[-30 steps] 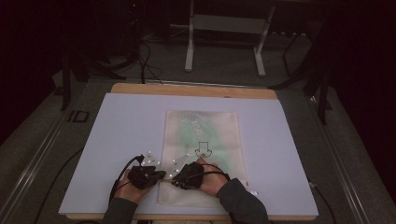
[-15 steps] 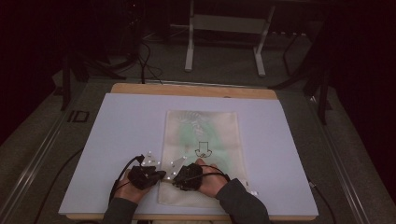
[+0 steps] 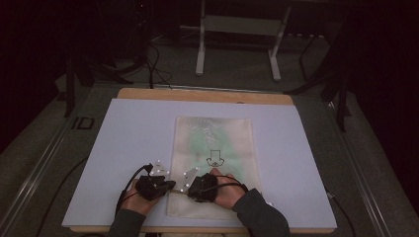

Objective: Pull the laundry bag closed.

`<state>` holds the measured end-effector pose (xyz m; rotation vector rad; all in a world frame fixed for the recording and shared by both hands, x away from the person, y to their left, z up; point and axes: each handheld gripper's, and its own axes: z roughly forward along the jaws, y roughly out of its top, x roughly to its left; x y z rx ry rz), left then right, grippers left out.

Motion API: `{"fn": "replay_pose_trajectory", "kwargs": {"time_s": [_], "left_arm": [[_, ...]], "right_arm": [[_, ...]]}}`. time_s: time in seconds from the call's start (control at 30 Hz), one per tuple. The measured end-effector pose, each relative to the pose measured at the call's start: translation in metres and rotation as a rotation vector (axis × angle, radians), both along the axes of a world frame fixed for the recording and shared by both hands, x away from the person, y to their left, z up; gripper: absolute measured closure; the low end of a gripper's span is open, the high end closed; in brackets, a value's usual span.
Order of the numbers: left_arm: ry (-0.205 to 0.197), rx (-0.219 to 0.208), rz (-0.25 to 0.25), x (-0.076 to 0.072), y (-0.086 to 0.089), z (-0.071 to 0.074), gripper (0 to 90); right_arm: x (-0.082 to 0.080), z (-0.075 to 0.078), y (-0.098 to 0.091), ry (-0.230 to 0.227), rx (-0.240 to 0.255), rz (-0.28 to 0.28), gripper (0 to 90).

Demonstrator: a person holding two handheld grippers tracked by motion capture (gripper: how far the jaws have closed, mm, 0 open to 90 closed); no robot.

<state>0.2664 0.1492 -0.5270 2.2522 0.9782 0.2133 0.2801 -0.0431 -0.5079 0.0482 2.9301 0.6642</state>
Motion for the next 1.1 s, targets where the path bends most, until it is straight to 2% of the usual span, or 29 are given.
{"fn": "replay_pose_trajectory", "kwargs": {"time_s": [0.67,1.1], "left_arm": [[0.0,0.001,0.003,0.0,0.0,0.0,89.6],[0.0,-0.001,0.005,0.0,0.0,0.0,89.6]], "right_arm": [[0.002,0.002,-0.018,0.015,-0.013,-0.01,82.5],[0.0,0.004,-0.022,0.014,-0.018,-0.011,82.5]]}}
